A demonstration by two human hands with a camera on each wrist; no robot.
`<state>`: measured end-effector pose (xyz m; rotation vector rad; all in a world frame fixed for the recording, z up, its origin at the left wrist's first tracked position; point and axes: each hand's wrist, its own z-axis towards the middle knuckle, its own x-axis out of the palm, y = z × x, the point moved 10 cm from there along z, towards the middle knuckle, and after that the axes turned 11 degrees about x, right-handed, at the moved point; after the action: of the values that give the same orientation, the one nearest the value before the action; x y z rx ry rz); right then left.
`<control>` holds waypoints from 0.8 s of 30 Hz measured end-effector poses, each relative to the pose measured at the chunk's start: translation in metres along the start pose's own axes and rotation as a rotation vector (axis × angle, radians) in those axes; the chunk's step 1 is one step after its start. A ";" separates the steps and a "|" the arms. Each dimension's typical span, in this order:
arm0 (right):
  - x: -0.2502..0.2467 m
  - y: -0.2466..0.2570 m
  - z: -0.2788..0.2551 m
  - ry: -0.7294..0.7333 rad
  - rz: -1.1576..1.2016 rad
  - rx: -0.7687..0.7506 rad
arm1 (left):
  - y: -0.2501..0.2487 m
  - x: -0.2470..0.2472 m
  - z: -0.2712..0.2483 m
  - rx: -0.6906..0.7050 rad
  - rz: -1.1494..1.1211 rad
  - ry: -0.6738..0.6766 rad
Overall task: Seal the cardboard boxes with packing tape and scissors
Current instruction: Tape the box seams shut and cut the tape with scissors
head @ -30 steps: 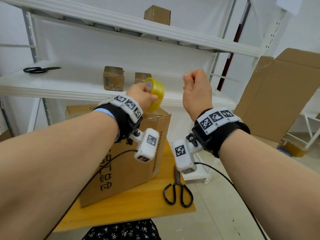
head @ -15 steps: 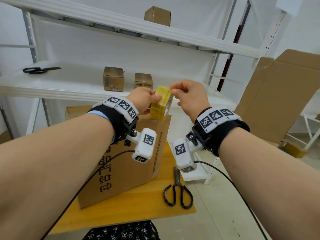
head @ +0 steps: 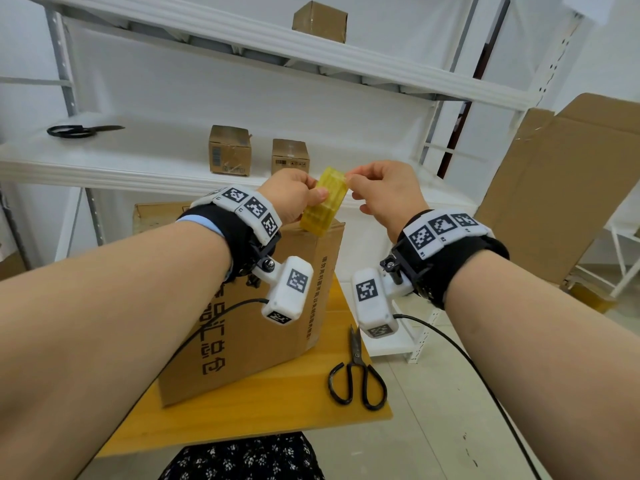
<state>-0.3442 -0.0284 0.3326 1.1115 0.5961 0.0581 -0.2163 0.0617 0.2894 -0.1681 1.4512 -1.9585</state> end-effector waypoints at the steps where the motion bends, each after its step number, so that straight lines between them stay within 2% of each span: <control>1: 0.001 0.001 -0.001 0.003 -0.015 -0.012 | 0.000 -0.001 0.000 -0.003 0.002 -0.002; 8: 0.001 0.002 -0.003 0.044 -0.001 -0.035 | 0.003 -0.001 -0.002 -0.050 -0.073 -0.004; 17: -0.003 -0.002 -0.005 0.038 0.066 -0.006 | 0.004 -0.001 -0.002 -0.040 -0.037 0.012; 24: -0.004 0.000 -0.003 0.015 0.002 -0.042 | 0.004 -0.001 -0.003 -0.037 -0.037 0.005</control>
<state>-0.3486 -0.0271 0.3335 1.0717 0.6046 0.0806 -0.2152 0.0642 0.2856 -0.2081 1.4979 -1.9632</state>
